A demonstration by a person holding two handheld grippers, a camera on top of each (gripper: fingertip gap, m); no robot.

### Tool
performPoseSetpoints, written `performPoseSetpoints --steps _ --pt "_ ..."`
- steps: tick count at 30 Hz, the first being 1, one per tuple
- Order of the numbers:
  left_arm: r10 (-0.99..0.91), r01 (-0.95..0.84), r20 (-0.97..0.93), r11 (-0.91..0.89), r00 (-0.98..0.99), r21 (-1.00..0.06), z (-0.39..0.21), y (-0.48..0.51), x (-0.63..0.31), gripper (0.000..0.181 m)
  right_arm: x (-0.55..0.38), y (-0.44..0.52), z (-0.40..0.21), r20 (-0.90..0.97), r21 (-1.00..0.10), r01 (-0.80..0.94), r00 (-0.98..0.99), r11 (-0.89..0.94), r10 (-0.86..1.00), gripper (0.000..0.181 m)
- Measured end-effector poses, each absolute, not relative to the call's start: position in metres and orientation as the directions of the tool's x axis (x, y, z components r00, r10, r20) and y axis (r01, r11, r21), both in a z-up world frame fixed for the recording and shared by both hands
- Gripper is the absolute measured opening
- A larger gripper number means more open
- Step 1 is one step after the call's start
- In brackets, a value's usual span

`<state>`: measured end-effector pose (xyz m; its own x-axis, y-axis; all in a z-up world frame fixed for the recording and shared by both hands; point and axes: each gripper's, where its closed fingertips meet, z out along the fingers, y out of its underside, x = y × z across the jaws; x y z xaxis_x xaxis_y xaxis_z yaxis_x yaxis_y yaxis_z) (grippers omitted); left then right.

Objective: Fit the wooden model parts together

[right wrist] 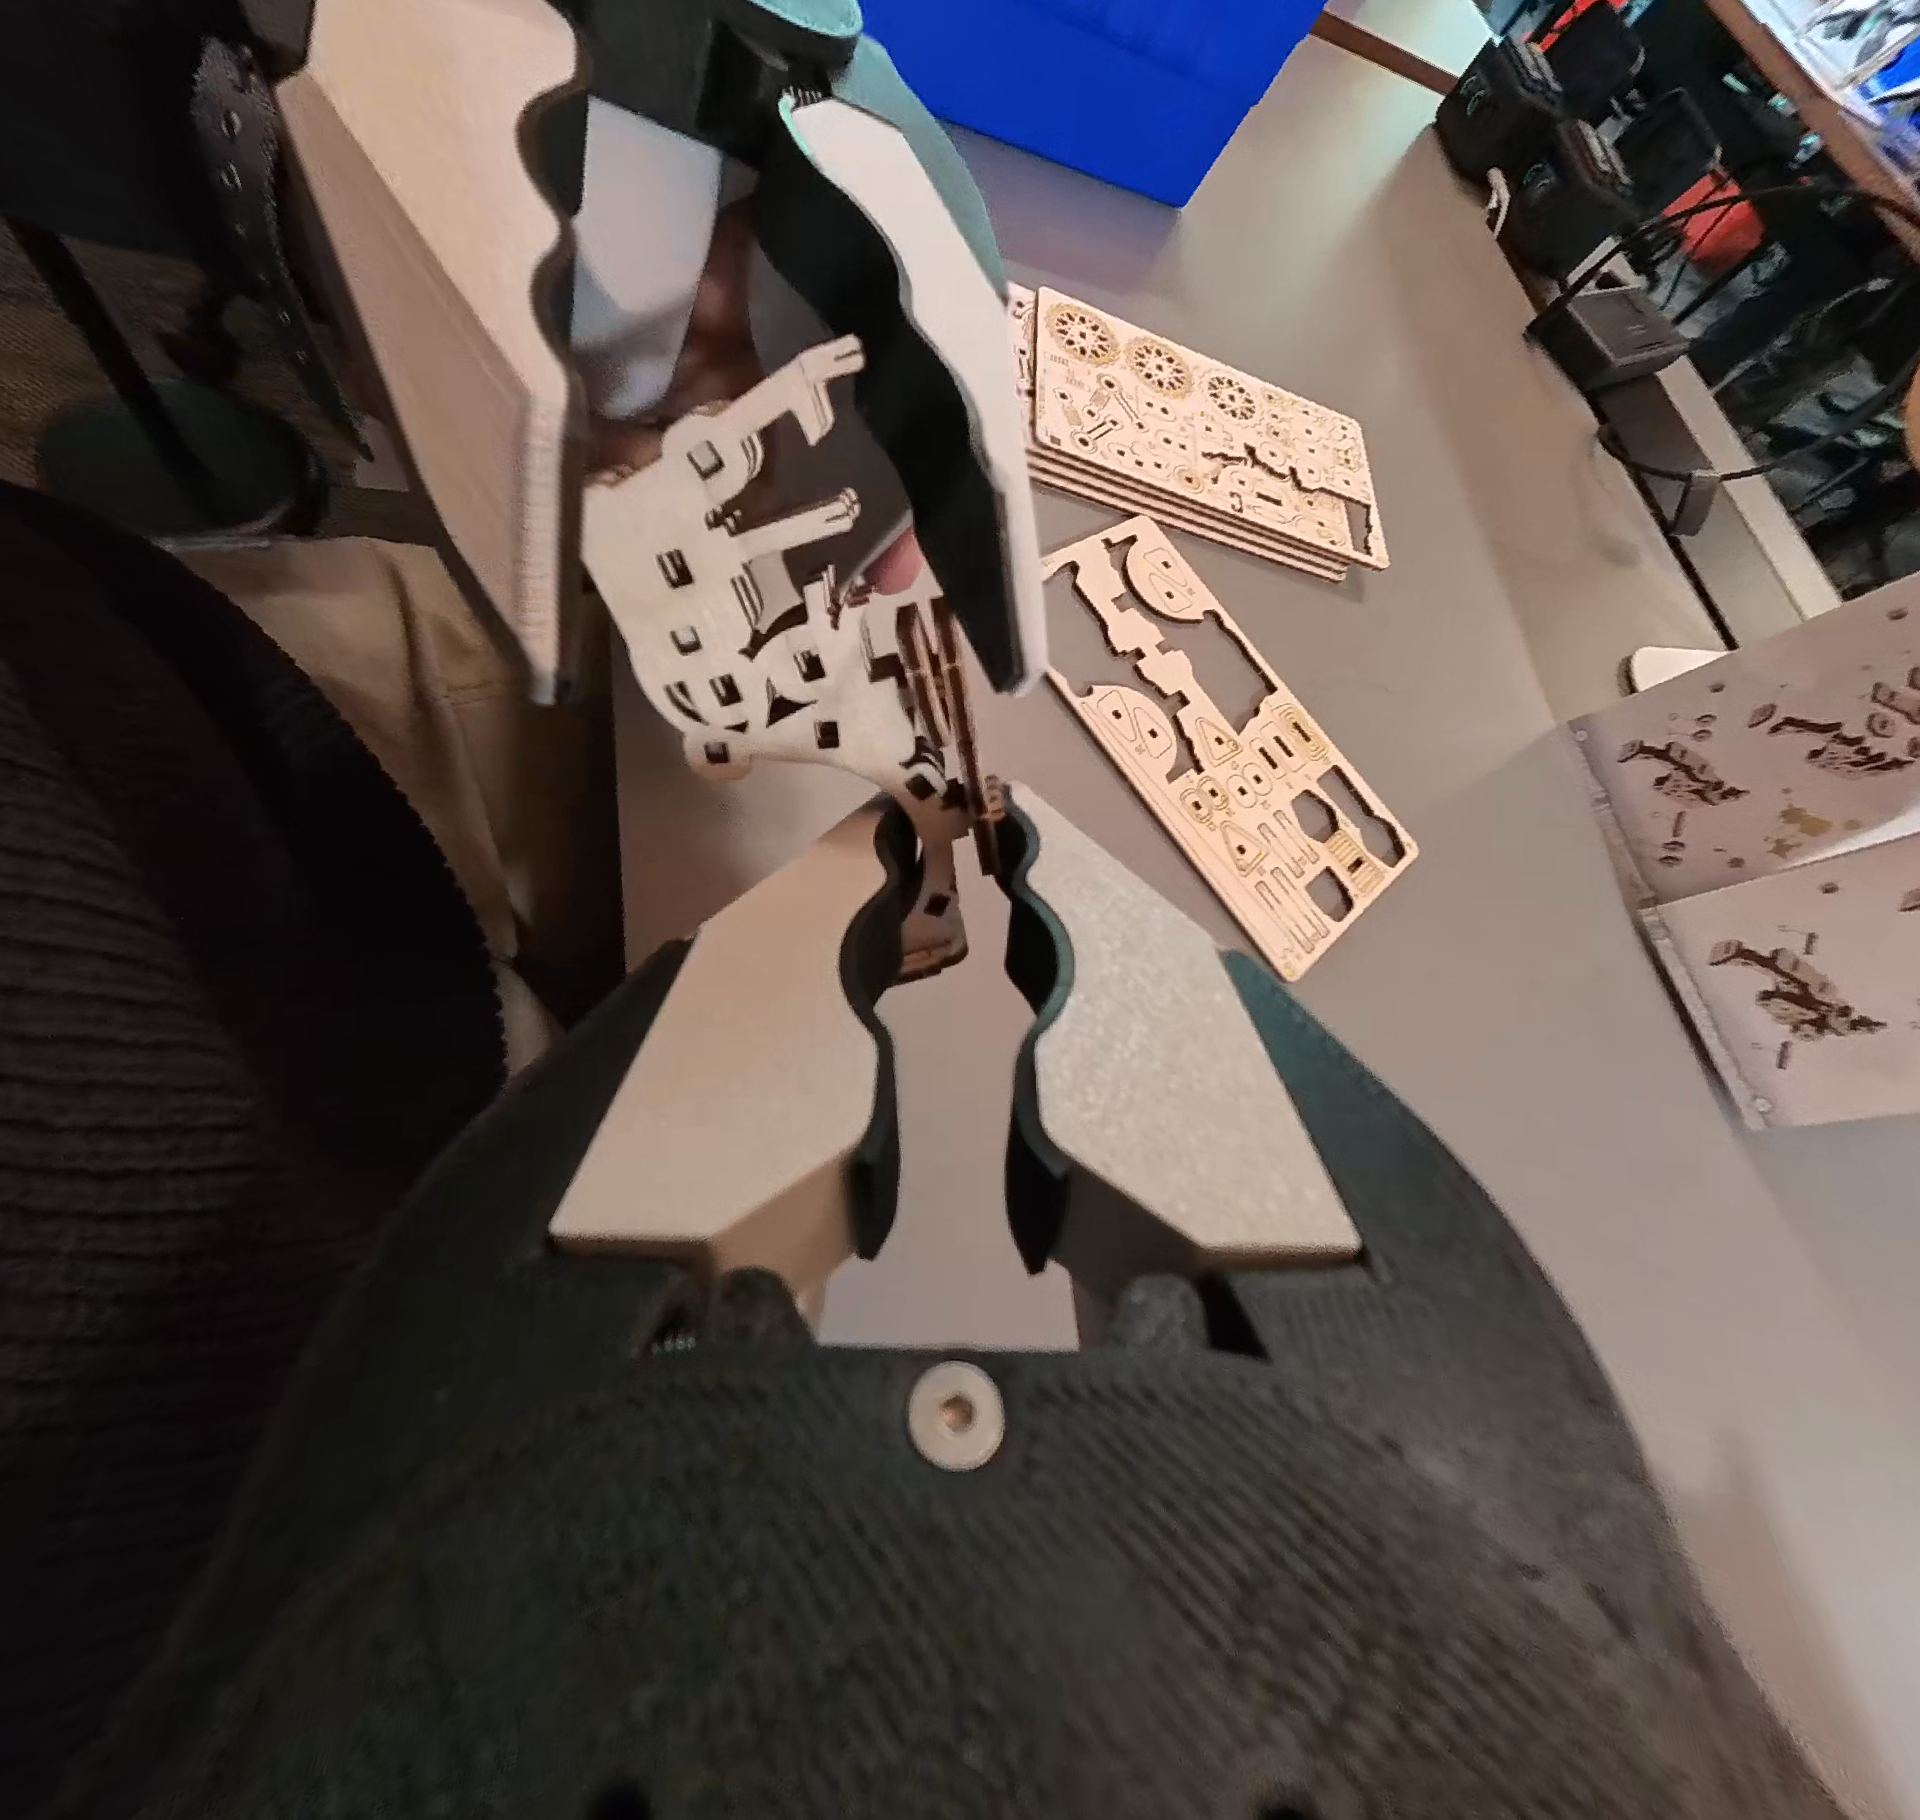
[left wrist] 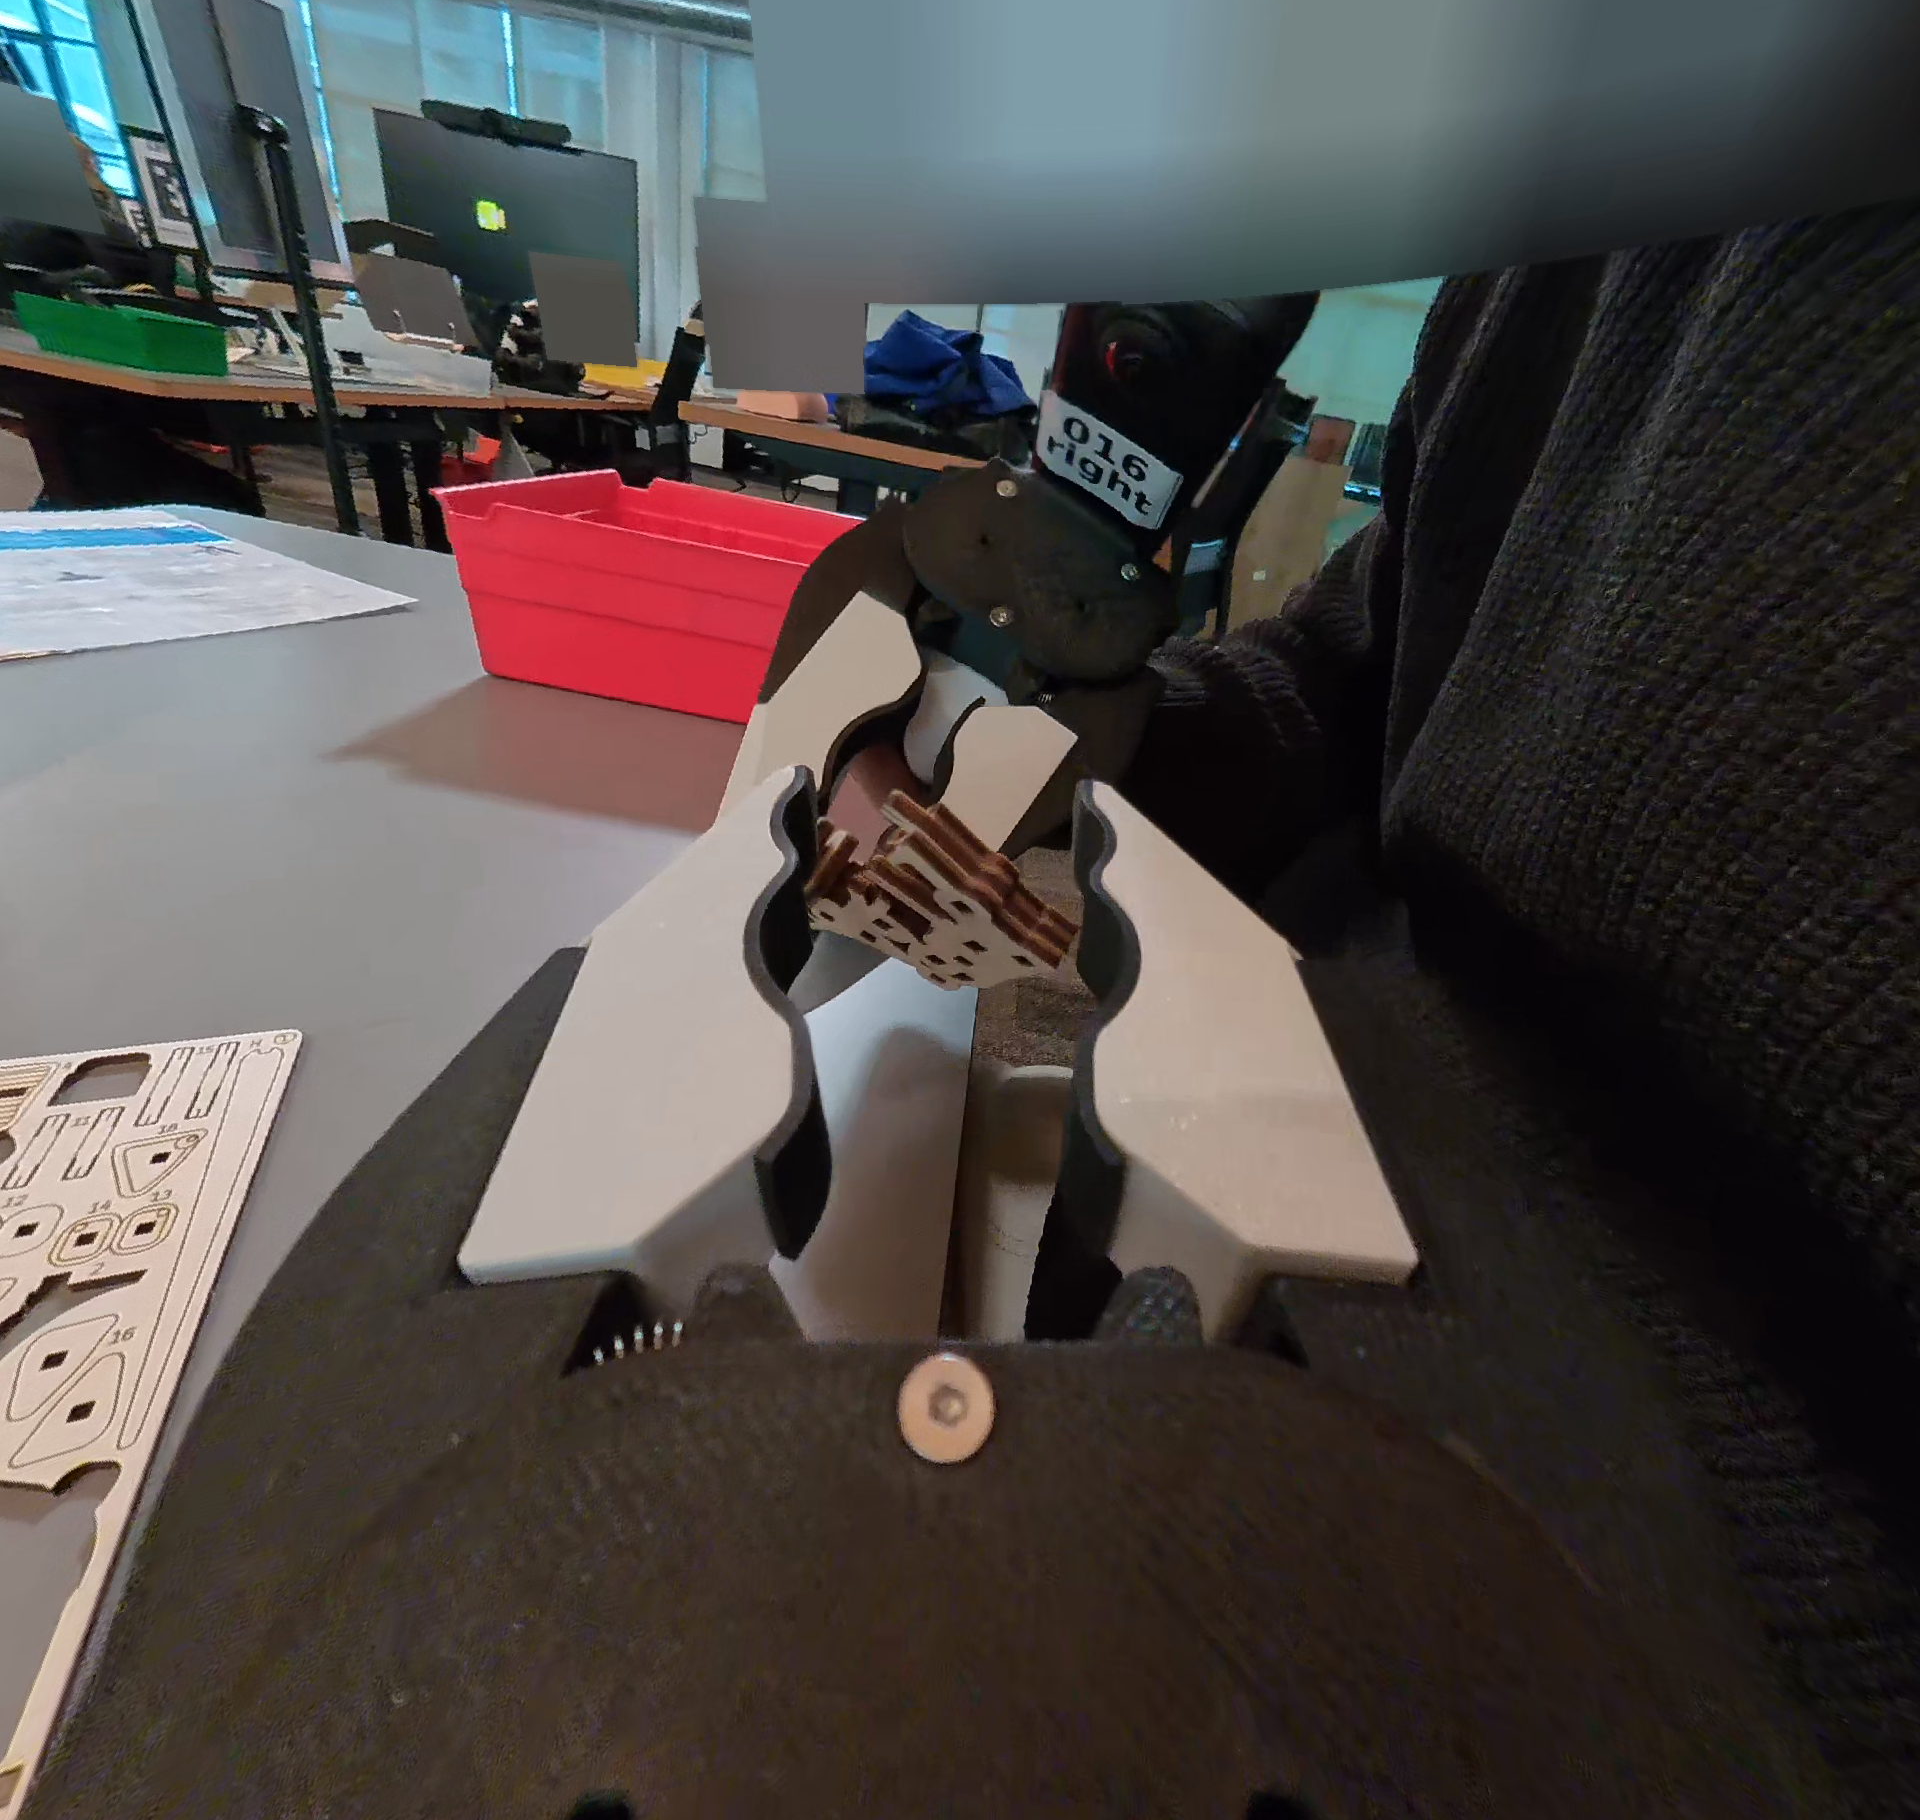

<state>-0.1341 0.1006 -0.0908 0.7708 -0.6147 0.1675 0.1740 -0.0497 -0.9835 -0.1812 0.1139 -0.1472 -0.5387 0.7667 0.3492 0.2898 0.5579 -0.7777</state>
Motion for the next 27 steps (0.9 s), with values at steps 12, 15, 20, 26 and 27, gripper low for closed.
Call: performPoseSetpoints --steps 12,15,20,26,27 --pt "-0.606 0.151 0.149 -0.048 0.782 -0.987 -0.093 0.101 -0.134 0.055 -0.172 0.096 -0.15 -0.07 -0.864 0.429 -0.623 0.265 0.779 0.013" --pt "-0.604 0.153 0.154 -0.054 0.782 -0.987 -0.094 0.102 -0.135 0.055 -0.172 0.096 -0.152 -0.07 -0.861 0.431 -0.626 0.27 0.777 0.013" --pt "-0.597 0.149 0.148 -0.049 0.788 -0.988 -0.094 0.102 -0.136 0.057 -0.172 0.096 -0.147 -0.012 -0.87 0.39 -0.629 0.303 0.777 0.013" --pt "-0.604 0.114 0.123 -0.053 0.788 -0.992 -0.097 0.102 -0.129 0.051 -0.17 0.09 -0.147 -0.014 -0.872 0.381 -0.648 0.308 0.761 0.013" --pt "-0.604 0.116 0.123 -0.052 0.787 -0.992 -0.097 0.102 -0.129 0.051 -0.169 0.09 -0.147 -0.021 -0.874 0.381 -0.65 0.302 0.76 0.013"
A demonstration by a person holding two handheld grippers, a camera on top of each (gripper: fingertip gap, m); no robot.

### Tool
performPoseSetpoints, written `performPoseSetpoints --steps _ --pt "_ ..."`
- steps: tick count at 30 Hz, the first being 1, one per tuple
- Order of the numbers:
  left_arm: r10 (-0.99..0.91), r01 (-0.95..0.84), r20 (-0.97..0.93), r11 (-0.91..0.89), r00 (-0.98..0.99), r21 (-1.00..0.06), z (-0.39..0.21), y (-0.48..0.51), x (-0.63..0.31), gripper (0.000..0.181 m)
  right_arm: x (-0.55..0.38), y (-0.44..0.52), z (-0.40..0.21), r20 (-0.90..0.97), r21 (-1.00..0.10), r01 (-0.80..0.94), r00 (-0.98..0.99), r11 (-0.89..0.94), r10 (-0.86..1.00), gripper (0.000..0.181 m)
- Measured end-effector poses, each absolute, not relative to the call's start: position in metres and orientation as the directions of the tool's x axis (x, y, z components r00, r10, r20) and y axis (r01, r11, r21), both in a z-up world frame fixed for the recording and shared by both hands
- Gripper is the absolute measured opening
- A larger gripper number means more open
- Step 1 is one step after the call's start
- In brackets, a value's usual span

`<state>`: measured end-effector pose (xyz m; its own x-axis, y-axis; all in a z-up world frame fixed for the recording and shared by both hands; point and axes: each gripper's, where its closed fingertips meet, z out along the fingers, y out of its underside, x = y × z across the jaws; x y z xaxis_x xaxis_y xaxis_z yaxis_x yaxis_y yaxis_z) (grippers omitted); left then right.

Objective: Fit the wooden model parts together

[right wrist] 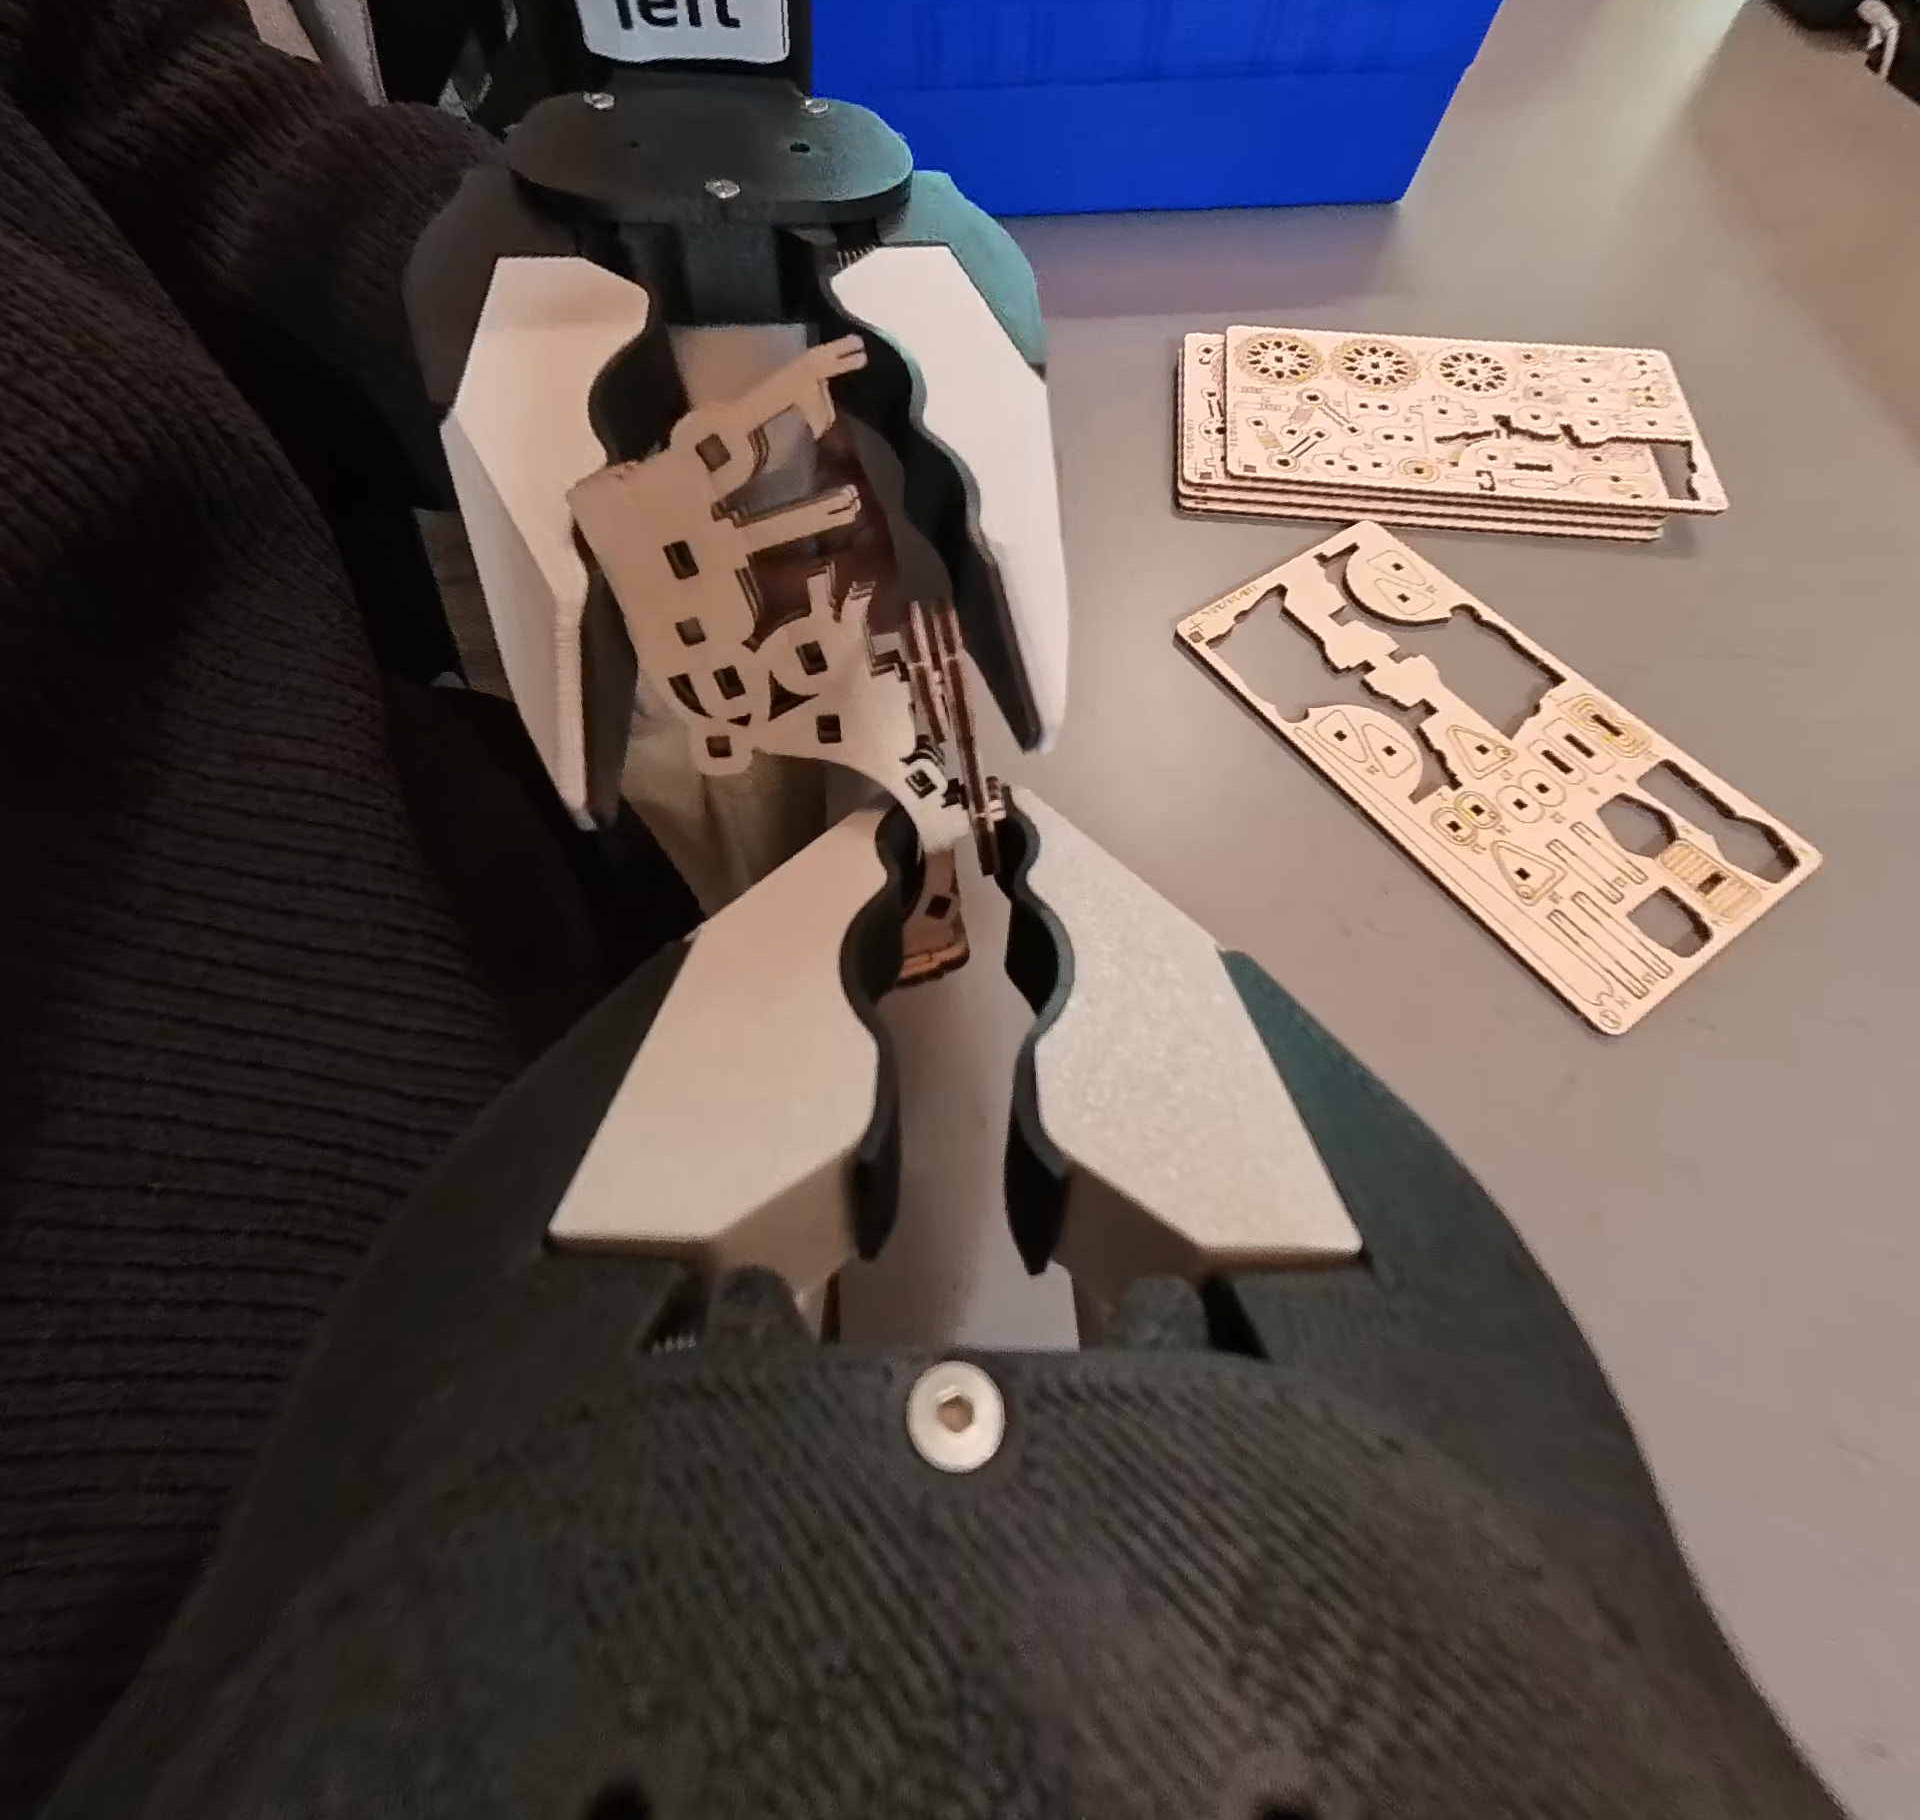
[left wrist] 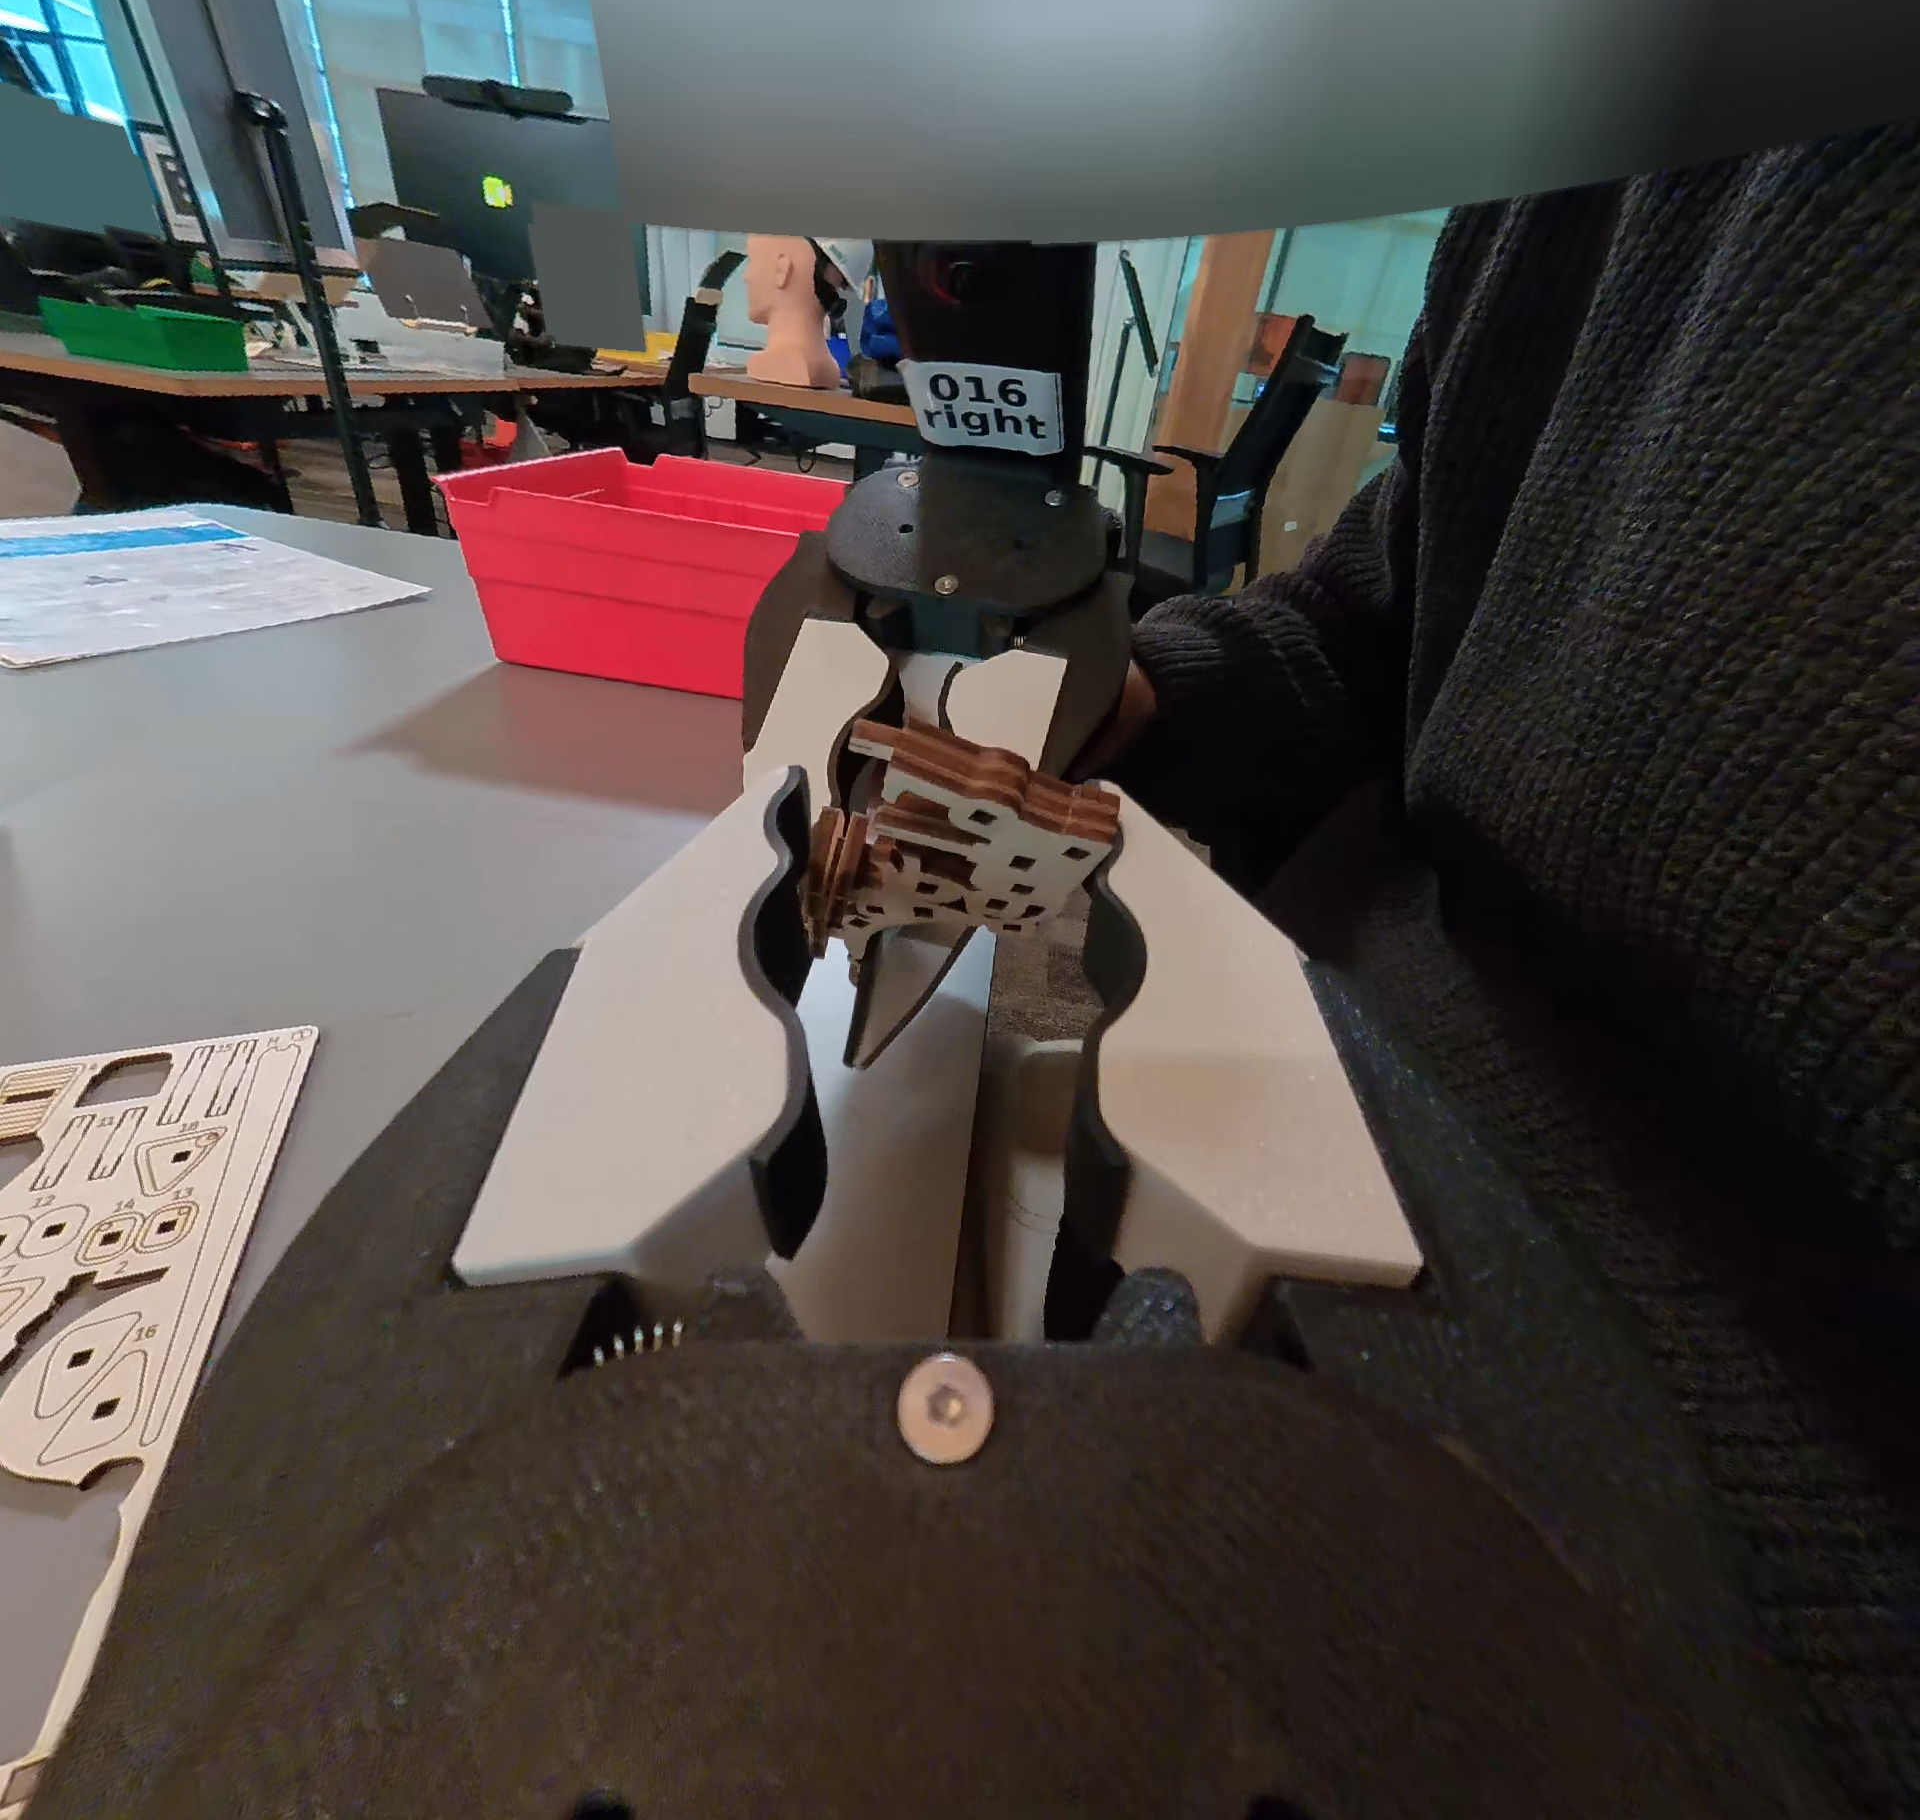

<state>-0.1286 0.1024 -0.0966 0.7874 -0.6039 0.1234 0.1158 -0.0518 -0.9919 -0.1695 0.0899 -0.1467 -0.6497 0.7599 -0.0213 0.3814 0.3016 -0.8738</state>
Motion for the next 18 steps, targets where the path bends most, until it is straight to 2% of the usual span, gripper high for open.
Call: performPoseSetpoints --steps 18 --pt "-0.603 0.118 0.118 -0.04 0.789 -0.992 -0.092 0.101 -0.129 0.047 -0.164 0.079 -0.145 -0.142 -0.881 0.419 -0.678 0.221 0.721 0.013"
